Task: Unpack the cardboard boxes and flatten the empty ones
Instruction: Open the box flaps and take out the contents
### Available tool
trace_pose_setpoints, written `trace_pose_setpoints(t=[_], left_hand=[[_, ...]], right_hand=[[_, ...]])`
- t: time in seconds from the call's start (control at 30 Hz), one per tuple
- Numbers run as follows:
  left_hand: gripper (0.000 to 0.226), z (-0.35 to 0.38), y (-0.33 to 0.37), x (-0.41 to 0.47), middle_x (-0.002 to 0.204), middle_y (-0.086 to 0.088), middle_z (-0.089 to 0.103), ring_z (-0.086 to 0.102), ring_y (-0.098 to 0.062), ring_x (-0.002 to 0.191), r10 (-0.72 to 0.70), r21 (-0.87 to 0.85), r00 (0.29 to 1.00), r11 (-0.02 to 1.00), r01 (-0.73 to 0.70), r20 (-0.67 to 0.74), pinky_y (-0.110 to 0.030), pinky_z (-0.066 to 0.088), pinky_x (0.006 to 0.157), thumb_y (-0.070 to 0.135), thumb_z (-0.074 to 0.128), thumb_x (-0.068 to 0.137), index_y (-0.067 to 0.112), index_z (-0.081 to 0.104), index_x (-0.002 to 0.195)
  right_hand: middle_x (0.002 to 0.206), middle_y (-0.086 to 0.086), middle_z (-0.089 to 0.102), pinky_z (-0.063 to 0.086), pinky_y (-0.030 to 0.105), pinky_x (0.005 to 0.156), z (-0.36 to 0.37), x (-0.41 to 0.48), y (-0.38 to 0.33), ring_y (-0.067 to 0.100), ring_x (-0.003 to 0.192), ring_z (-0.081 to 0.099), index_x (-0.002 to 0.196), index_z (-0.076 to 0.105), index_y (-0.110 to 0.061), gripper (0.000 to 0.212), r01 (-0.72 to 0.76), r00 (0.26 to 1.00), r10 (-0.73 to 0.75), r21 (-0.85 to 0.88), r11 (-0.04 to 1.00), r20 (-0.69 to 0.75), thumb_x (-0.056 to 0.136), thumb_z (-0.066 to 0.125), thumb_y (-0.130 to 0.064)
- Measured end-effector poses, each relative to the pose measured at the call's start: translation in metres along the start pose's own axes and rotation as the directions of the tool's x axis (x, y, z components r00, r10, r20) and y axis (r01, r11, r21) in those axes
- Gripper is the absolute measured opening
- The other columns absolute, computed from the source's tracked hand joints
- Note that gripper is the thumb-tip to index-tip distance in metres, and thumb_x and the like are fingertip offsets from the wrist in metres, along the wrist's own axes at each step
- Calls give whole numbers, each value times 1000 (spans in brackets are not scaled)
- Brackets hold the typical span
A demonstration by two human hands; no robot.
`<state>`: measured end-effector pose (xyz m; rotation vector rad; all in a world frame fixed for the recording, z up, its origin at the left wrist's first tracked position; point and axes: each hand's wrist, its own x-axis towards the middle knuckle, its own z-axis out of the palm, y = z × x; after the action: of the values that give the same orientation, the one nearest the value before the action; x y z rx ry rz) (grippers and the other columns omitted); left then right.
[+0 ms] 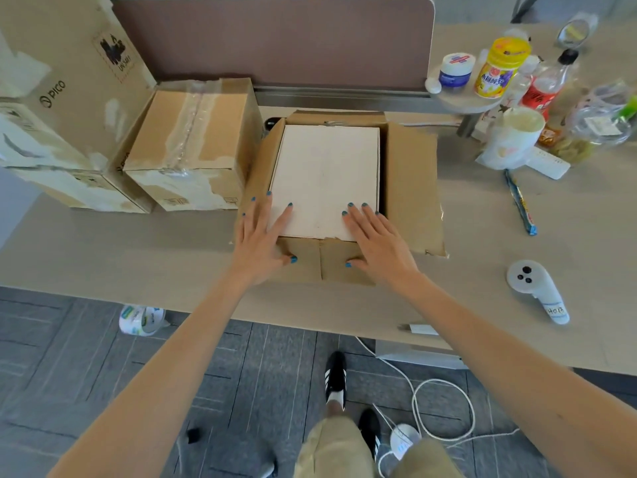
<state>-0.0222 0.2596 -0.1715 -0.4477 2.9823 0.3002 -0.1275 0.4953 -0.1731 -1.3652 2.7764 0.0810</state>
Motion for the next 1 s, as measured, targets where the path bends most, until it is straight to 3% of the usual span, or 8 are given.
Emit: trace_pose_setpoints(t=[0.1,0.23,0.33,0.47,0.63,0.73,0.87,1.0], left_hand=[[95,7,1,1,165,-4,-13,-12,-33,150,5,36,997,999,-2,-78,-53,11,120,46,72,85,36,11,158],[90,7,2,2,166,-9,-3,-6,-34,151,2,42,996,999,2,-91,-52,13,120,45,70,87,33,15,157],[94,4,0,2,165,-11,1,-7,-35,151,23,72,998,997,-20,-54,-52,12,120,46,70,86,30,12,158],[102,-5,-2,1,165,-10,-1,-12,-31,151,37,19,999,999,-37,15,-50,7,121,48,71,85,29,3,158],[93,-19,-4,-1,165,-8,5,-7,-28,152,67,-58,997,996,-65,33,-50,4,121,48,67,89,31,6,158],[76,-25,-2,2,165,-6,9,-3,-25,152,73,-85,997,994,-73,-8,-47,5,121,45,57,96,31,13,157],[60,-30,13,11,164,-9,15,8,-27,150,37,-81,997,996,-42,-63,-44,12,117,41,42,104,25,19,156],[58,-22,33,21,163,-20,12,14,-35,147,-61,-3,998,998,61,-13,-44,18,116,41,30,106,22,12,158]], right_hand=[[156,12,27,24,42,117,8,3,-2,32,143,27,150,29,-7,90,-46,997,44,-30,999,-59,80,70,-47],[155,14,28,26,43,116,8,5,-3,33,142,29,149,30,-6,86,-43,997,38,-81,996,-66,83,65,-47],[158,12,22,21,41,118,3,5,-3,31,145,23,151,25,-8,90,-59,998,57,-67,996,-24,83,63,-51],[161,7,-8,2,37,121,-5,3,-1,25,149,-5,154,-4,-12,94,-17,997,18,-19,1000,73,92,51,-54],[161,3,-13,2,36,122,-21,5,2,17,148,-11,154,-4,-14,98,-67,994,41,258,964,105,89,55,-57],[161,3,-10,2,33,119,-31,9,2,17,148,-10,154,-1,-13,83,-163,986,136,430,888,92,96,46,-51],[161,10,-9,3,35,119,-38,21,-4,21,148,-9,154,-1,-8,70,-297,954,268,556,776,136,103,34,-41],[161,14,-7,8,38,119,-42,34,-12,26,149,-6,153,-2,-6,69,-410,904,392,612,677,172,103,35,-36]])
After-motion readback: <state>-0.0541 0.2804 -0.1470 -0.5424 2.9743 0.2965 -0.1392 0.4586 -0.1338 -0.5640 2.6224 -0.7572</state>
